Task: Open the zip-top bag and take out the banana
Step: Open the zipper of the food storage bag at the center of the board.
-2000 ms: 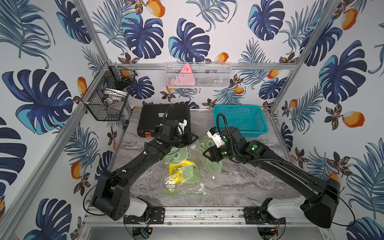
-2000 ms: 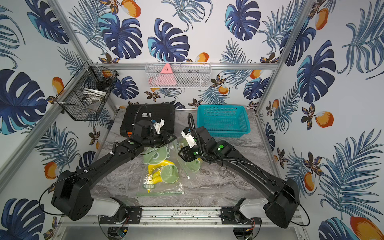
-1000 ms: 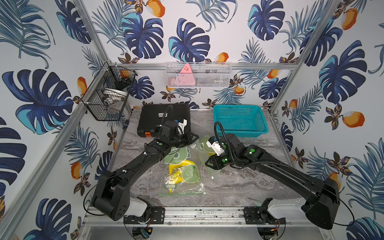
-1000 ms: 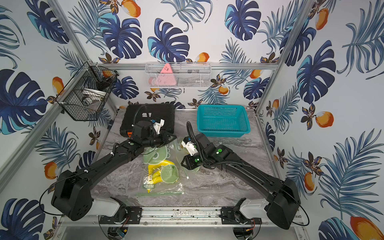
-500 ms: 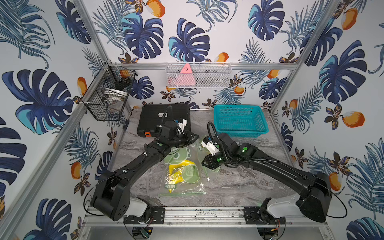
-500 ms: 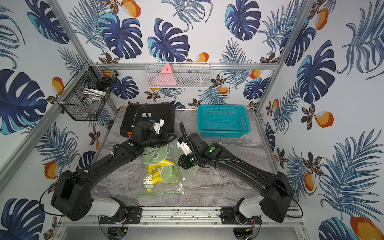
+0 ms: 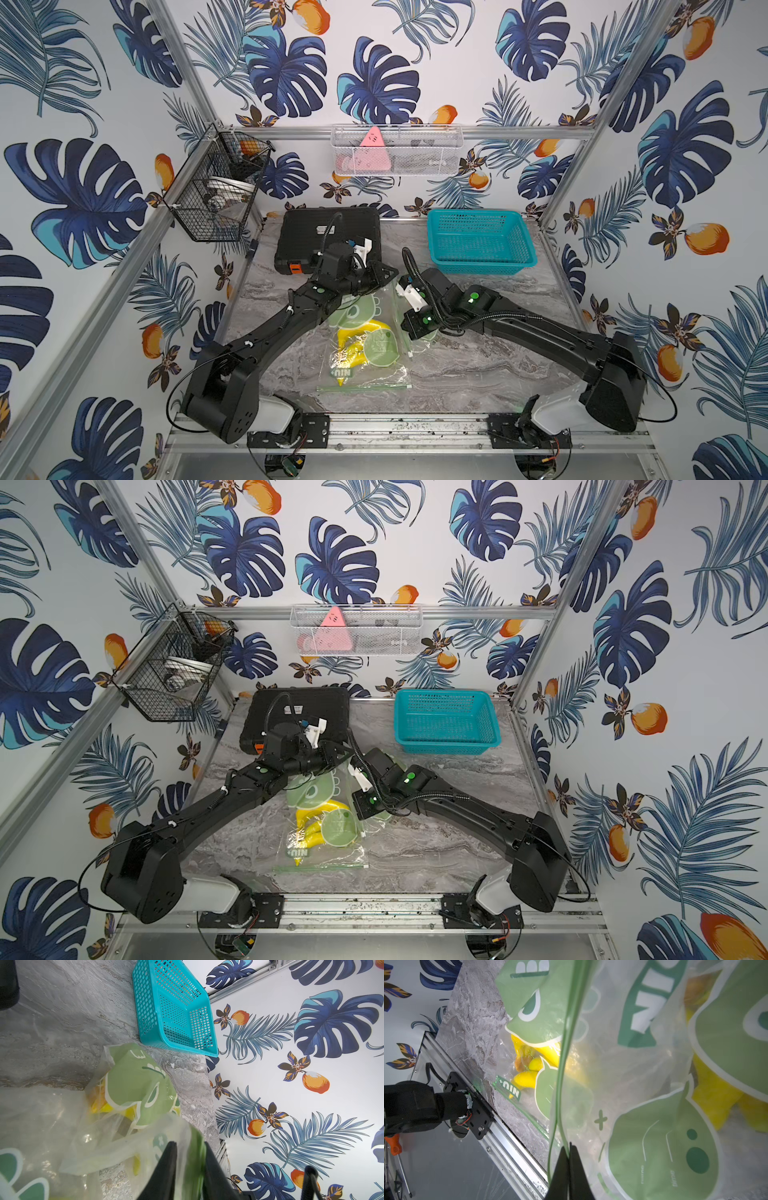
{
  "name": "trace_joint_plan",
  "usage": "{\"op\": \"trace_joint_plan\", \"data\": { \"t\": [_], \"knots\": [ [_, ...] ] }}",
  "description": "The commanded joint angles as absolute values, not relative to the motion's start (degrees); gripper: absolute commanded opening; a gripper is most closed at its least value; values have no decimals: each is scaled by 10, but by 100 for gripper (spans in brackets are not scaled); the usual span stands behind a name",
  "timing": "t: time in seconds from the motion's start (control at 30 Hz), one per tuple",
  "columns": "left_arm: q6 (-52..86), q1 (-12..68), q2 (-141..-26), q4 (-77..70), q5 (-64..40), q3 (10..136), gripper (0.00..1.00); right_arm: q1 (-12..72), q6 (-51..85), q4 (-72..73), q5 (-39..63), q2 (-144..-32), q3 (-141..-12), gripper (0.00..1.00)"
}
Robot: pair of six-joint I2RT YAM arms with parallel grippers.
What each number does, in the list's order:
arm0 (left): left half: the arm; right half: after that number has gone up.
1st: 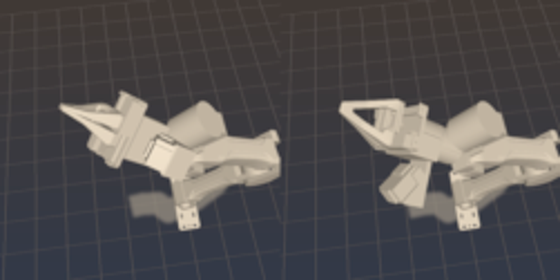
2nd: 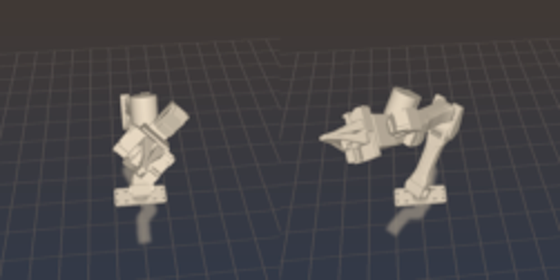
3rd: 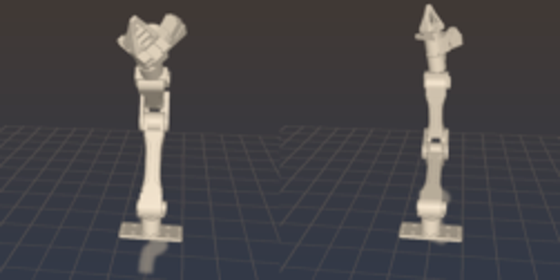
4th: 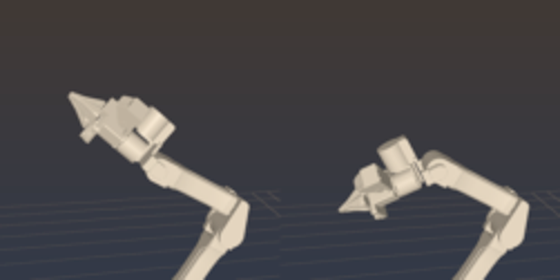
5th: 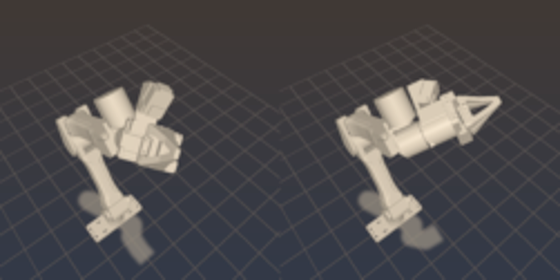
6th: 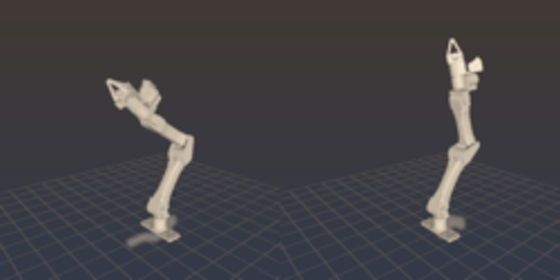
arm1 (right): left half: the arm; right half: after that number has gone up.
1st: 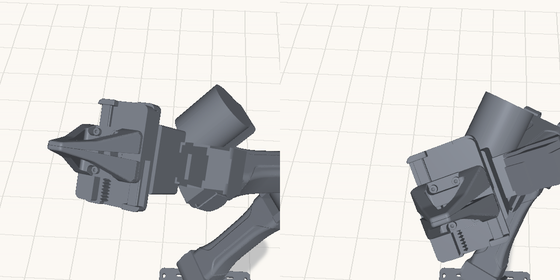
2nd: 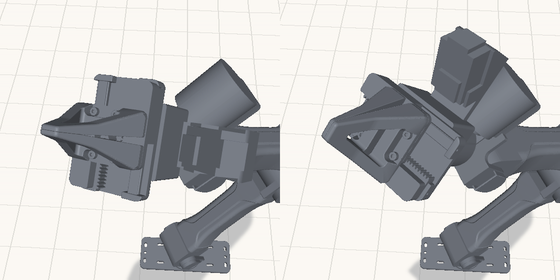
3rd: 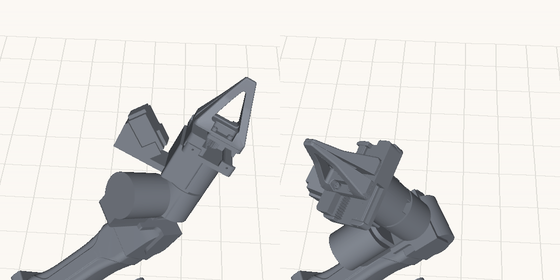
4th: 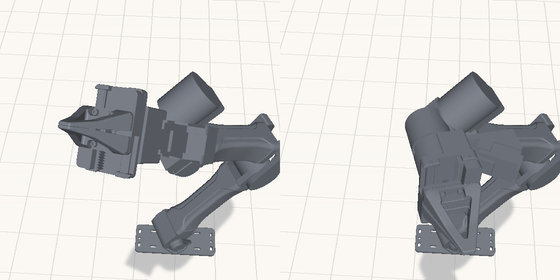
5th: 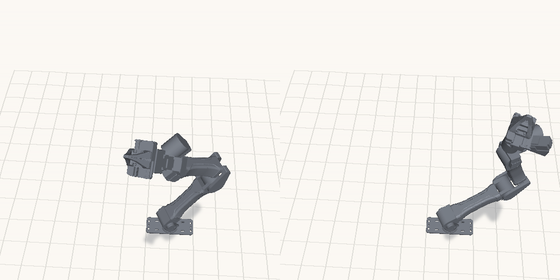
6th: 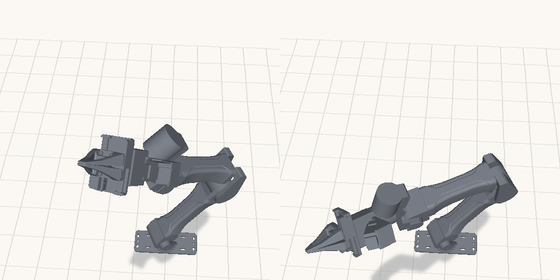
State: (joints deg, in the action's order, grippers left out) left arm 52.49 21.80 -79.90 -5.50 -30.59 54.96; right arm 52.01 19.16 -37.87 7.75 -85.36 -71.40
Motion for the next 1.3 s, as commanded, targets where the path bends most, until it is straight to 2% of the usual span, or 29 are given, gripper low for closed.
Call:
{"op": "trace_joint_plan", "data": {
  "t": [0.0, 0.1, 0.13, 0.23, 0.3, 0.4, 0.5, 0.6, 0.67, 0.77, 0.87, 1.07, 1.27],
  "knots": [
    [497, 213, -789, -33, -296, 556, 50, 521, 185, -444, -3, -847, -743, 0],
    [462, 205, -776, 33, -273, 573, 93, 520, 165, -500, -81, -827, -771, 0],
    [452, 203, -769, 50, -259, 575, 99, 520, 158, -518, -106, -824, -778, 0],
    [433, 201, -729, 66, -222, 564, 99, 519, 144, -570, -171, -833, -805, 0],
    [425, 200, -708, 62, -244, 558, 97, 519, 140, -574, -181, -844, -818, 0],
    [394, 204, -687, 82, -308, 552, 82, 519, 133, -539, -140, -863, -833, 0],
    [350, 217, -652, 147, -316, 539, 68, 520, 123, -526, -130, -883, -864, 0],
    [336, 218, -633, 162, -320, 518, 72, 510, 82, -574, -202, -900, -927, 0],
    [356, 218, -641, 132, -330, 512, 72, 478, 48, -606, -209, -903, -970, 0],
    [406, 227, -670, 48, -366, 513, 74, 437, 14, -618, -171, -899, -1019, 0],
    [401, 256, -694, 27, -348, 548, 77, 436, 8, -627, -109, -913, -1044, 0],
    [394, 269, -704, -20, -332, 548, 82, 442, 29, -572, -18, -913, -977, 0],
    [458, 269, -732, -121, -346, 519, 76, 422, 64, -500, 61, -889, -952, 0]
  ]
}}
